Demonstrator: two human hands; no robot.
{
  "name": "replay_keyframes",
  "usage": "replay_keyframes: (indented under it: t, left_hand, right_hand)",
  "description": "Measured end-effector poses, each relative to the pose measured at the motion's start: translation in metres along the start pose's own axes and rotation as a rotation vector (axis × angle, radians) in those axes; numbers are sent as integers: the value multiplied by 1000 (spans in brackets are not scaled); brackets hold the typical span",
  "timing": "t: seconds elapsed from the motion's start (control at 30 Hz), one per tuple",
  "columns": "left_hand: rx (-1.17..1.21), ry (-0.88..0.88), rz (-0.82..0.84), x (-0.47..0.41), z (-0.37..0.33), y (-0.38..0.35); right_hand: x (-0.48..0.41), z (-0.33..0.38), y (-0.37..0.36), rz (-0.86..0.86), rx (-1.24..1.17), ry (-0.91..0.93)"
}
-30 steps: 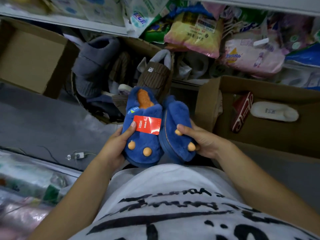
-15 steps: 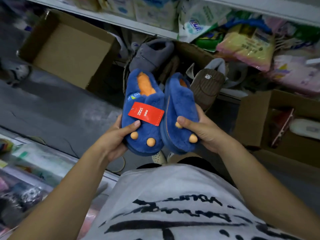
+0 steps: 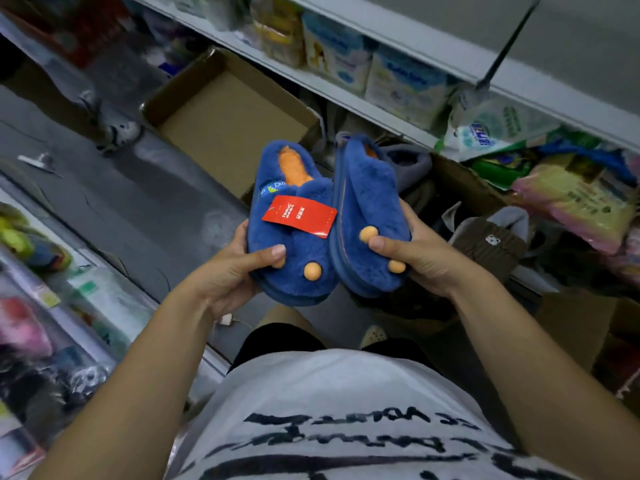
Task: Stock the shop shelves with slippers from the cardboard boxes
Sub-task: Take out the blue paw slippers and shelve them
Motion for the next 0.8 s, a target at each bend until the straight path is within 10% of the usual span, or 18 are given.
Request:
replay_keyframes:
  t: [0.4,0.8]
  left_hand:
    - [-176,-98,81,-65,-179,125]
    - [-185,-389,193,-118,-322,87]
  right_hand:
    - [-143,66,-124,-237,-192,112]
    - [-192,202,-106,-306,-110,334]
Point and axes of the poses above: each hand's wrist, its own x-axis away from the middle knuckle, its own y-axis out of the back of the hand, z = x × y, the point moved 3 cm from there along -x, towards the middle knuckle, and after that the axes turned 2 degrees about x, right-handed, at the moved point
